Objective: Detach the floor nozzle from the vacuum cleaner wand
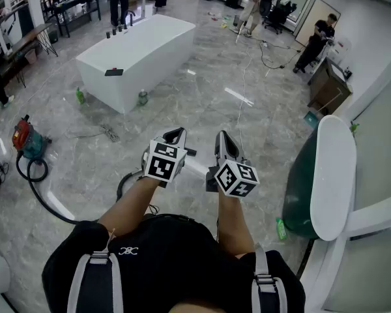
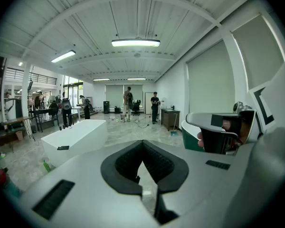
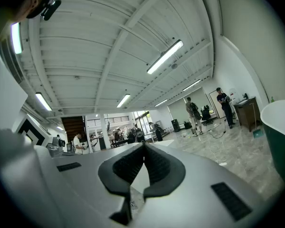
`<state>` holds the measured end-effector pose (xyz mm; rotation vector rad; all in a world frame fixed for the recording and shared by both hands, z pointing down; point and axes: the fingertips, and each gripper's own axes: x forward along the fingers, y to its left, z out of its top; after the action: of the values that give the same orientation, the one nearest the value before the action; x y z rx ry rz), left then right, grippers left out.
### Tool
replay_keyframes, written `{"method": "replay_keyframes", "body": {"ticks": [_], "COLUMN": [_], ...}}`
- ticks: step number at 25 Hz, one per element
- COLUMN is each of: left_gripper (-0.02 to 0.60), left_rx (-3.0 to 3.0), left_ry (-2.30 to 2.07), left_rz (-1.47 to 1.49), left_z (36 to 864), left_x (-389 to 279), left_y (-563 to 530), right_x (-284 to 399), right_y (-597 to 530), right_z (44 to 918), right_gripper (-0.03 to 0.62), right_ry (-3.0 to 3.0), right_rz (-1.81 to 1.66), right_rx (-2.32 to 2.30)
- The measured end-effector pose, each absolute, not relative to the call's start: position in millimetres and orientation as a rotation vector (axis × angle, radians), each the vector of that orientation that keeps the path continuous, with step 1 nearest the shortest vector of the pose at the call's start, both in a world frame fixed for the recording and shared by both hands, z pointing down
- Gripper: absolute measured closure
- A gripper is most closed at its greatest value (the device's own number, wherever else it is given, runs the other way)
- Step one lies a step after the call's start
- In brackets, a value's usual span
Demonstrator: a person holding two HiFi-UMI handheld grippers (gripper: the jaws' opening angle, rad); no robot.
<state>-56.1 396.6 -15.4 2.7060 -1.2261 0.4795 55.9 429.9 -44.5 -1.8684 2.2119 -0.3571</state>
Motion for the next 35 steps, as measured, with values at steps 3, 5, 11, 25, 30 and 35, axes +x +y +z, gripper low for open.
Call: {"method": "replay_keyframes", "body": {"ticks": [3,5,11,25,30,35], "left_gripper": [0.571,0.571,0.572,0.571,0.571,0.571], "left_rx": [2.71,2.704,2.611,2.568,2.576,2.591], "left_ry": [-1.25,-1.276,-1.414,-1.445,-1.413,-1.364], "left_rz": [0.492,0.495,0.48,0.493,0.482,0.465], "left_z": [-13,-13,-9,13,24,23], "left_x": [-53,-56,-84,-74,-62,-49], "left_y": [391,385,366,306,250,169], "right_x": [59,59,66,79,92,100], "right_y": [423,418,415,354,298,222], "right_z": [-43,-44,-37,-18,-9,-24], "right_gripper": [0.579,0.579,0.579,0.579,0.579,0.579], "right_ry": [2.228,2.237,2.271,2.311,2.281,2.274], "right_rz": [-0.354,-0.35,-0.374,-0.389,-0.386,-0.335], "right_rx": [-1.862,-1.852,-1.819,-1.818,-1.863,-1.871]}}
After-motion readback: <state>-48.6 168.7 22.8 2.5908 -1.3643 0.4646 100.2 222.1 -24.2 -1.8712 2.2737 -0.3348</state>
